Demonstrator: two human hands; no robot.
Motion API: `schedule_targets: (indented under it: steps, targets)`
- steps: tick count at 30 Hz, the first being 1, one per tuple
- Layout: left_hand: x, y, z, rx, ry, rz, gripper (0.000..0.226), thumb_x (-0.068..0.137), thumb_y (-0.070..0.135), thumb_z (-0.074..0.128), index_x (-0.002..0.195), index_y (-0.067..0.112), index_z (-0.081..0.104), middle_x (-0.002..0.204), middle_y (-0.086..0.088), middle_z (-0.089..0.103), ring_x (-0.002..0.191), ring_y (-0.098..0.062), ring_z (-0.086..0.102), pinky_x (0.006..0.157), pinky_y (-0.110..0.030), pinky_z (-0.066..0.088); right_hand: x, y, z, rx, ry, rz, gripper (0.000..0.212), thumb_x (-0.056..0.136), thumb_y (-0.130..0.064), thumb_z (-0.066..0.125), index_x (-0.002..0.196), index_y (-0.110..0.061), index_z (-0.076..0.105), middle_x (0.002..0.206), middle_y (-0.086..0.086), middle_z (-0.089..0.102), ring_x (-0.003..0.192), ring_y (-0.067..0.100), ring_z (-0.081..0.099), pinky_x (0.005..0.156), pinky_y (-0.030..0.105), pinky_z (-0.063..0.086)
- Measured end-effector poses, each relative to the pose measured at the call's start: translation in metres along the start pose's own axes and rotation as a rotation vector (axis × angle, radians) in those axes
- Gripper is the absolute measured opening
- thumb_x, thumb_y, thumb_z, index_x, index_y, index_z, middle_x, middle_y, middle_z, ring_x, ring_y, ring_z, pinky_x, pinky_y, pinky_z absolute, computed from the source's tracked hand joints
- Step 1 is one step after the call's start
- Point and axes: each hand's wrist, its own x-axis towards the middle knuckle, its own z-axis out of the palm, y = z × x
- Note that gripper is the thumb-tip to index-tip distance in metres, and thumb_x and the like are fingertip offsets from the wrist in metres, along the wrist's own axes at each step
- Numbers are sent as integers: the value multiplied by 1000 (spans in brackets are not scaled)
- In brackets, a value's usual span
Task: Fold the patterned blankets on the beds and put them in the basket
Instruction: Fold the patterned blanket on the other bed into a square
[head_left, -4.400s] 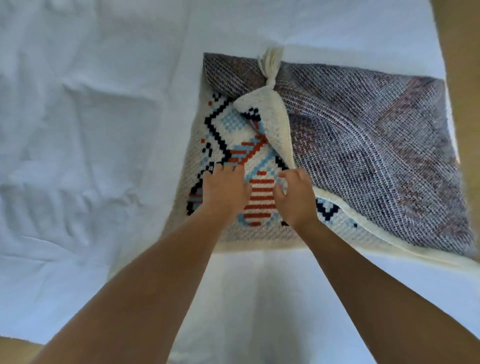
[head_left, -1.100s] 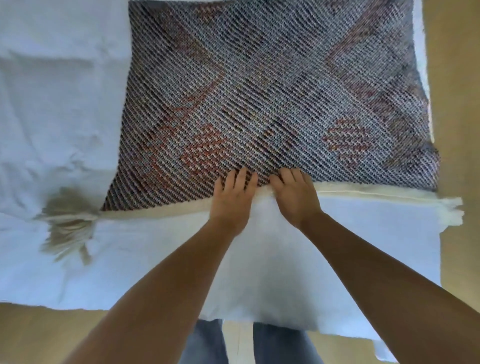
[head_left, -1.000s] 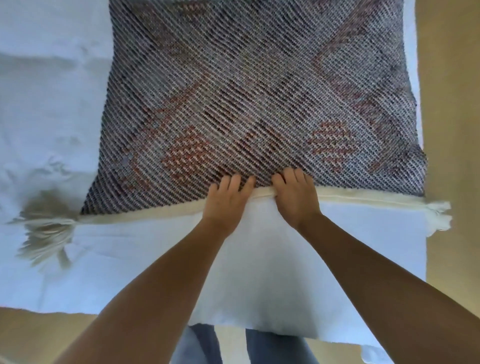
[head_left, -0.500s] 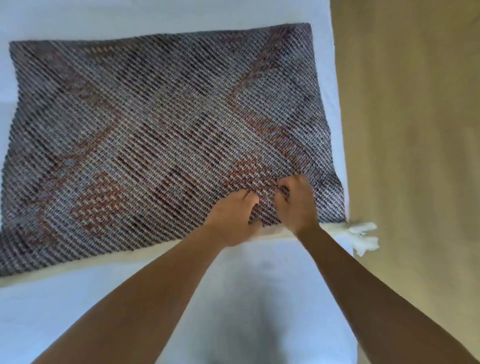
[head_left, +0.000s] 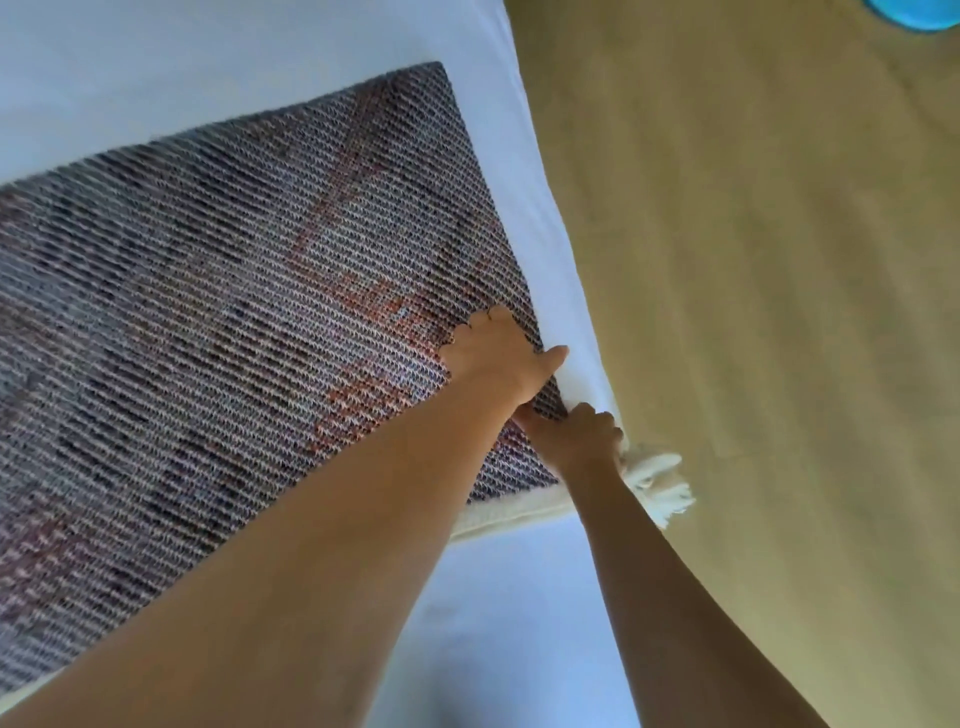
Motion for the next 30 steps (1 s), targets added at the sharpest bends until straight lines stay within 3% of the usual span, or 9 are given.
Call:
schedule_targets:
  steps: [4, 6, 9, 11, 13, 18, 23, 27, 30]
  targets:
    - [-2, 5, 3, -11, 4, -55, 99, 69, 70, 58, 139, 9, 23, 138, -14, 36, 125, -35, 38, 95, -49, 38, -8, 0, -5, 185, -92, -115, 54, 74, -62, 58, 92, -11, 56, 83, 5, 62, 81, 26, 60, 73, 35, 50]
    - [-6, 4, -1, -71, -4, -64, 91, 72, 59, 63, 137, 10, 22, 136, -14, 36, 124, -35, 37, 94, -48, 38, -23, -6, -3, 208, -82, -199, 39, 77, -49, 58, 89, -13, 53, 74, 1, 61, 74, 24, 61, 66, 33, 49]
    - [-15, -9, -14, -204, -7, -42, 66, 82, 33, 59, 133, 8, 27, 132, -14, 40, 118, -34, 43, 89, -44, 42, -57, -24, 10, 149, -28, -325, 31, 82, -39, 50, 98, -13, 50, 86, 5, 64, 84, 29, 62, 71, 34, 48]
    - [-21, -26, -24, -260, 30, 7, 42, 87, 18, 49, 125, 7, 37, 122, -14, 50, 106, -33, 52, 76, -41, 44, -79, -37, 21, 158, 18, -398, 29, 85, -35, 47, 105, -13, 50, 92, 7, 65, 88, 30, 61, 71, 33, 45]
    - [-30, -54, -32, -266, 97, 47, 27, 91, 15, 43, 117, 7, 43, 108, -13, 59, 93, -32, 58, 66, -38, 42, -102, -52, 34, 198, 28, -456, 30, 86, -32, 48, 111, -15, 49, 95, 8, 66, 89, 32, 61, 72, 34, 46]
    - [-51, -152, -51, -334, 231, 63, 34, 99, 29, 37, 123, 6, 41, 90, -12, 61, 70, -29, 58, 52, -33, 37, -153, -94, 80, 207, 45, -585, 25, 88, -31, 52, 100, -9, 50, 97, 12, 65, 90, 32, 60, 72, 37, 46]
    - [-75, -269, -64, -398, 253, -39, 35, 100, 29, 36, 129, 10, 39, 69, -2, 47, 50, -17, 42, 41, -30, 27, -209, -144, 148, 136, 9, -693, 24, 88, -28, 53, 103, -9, 47, 104, 11, 58, 96, 30, 56, 70, 32, 38]
    - [-102, -371, -62, -469, 278, -158, 21, 100, 28, 36, 106, 10, 45, 69, -5, 49, 52, -19, 43, 44, -31, 30, -258, -180, 212, 22, -77, -774, 24, 90, -28, 52, 102, -8, 46, 99, 14, 63, 93, 32, 60, 73, 33, 43]
    - [-129, -448, -50, -502, 360, -305, 22, 99, 30, 37, 88, 11, 40, 83, -11, 57, 65, -24, 48, 56, -35, 39, -297, -205, 263, -41, -149, -826, 20, 89, -26, 52, 97, -8, 47, 96, 15, 64, 90, 33, 62, 75, 35, 47]
